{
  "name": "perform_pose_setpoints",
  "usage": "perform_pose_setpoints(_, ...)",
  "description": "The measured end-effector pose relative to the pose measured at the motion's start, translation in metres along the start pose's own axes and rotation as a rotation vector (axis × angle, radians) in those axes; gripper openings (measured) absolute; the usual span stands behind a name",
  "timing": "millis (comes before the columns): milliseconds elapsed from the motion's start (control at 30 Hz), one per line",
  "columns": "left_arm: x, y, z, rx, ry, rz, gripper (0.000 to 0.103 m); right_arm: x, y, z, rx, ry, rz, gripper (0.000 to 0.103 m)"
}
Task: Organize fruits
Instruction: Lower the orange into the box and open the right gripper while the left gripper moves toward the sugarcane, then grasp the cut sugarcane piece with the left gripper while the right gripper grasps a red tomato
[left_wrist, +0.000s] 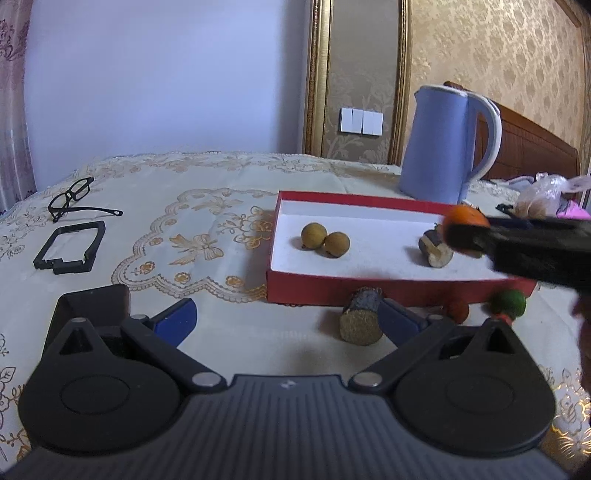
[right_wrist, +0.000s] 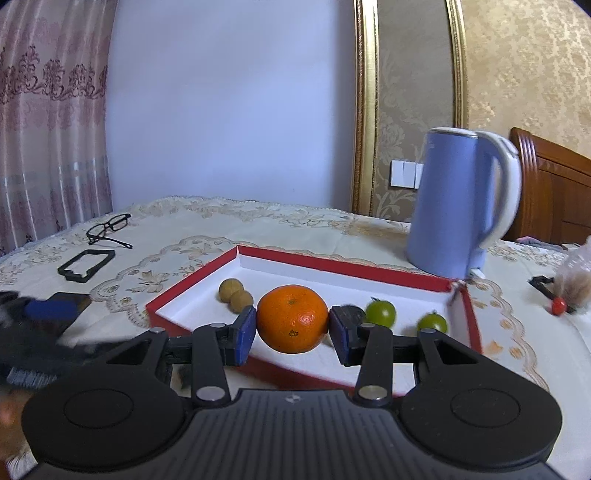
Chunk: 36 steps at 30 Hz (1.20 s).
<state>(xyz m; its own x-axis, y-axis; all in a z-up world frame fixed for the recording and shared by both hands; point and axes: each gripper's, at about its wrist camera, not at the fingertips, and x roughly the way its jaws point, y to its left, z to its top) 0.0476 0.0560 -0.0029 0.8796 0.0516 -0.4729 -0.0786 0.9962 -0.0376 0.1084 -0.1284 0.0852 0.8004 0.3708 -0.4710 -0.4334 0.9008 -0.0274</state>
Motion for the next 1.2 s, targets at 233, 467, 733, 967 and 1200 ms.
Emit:
perform_pose_setpoints(233, 0.0, 0.0, -0.004, 0.016, 0.007, -0.005, 0.103, 0.049, -0.003, 0.015, 0.01, 0.065, -0.045, 0.042)
perform_pose_setpoints(467, 0.004, -0.001, -0.006, 0.018, 0.022, 0.0, 0.103, 0.086, -0.009, 0.025, 0.03, 0.115, -0.076, 0.043)
perform_pose_setpoints(733, 0.006, -0.005, -0.007, 0.037, 0.025, 0.011, 0.103, 0.087, -0.014, 0.024, 0.071, 0.118, -0.099, 0.06)
perform_pose_setpoints(967, 0.006, -0.006, -0.007, 0.038, 0.026, 0.008, 0.103, 0.001, -0.025, 0.007, 0.122, -0.046, -0.09, 0.06)
perform_pose_setpoints(1200, 0.005, -0.014, -0.01, 0.062, 0.016, 0.004, 0.103, -0.066, -0.036, -0.036, 0.119, -0.114, -0.173, 0.078)
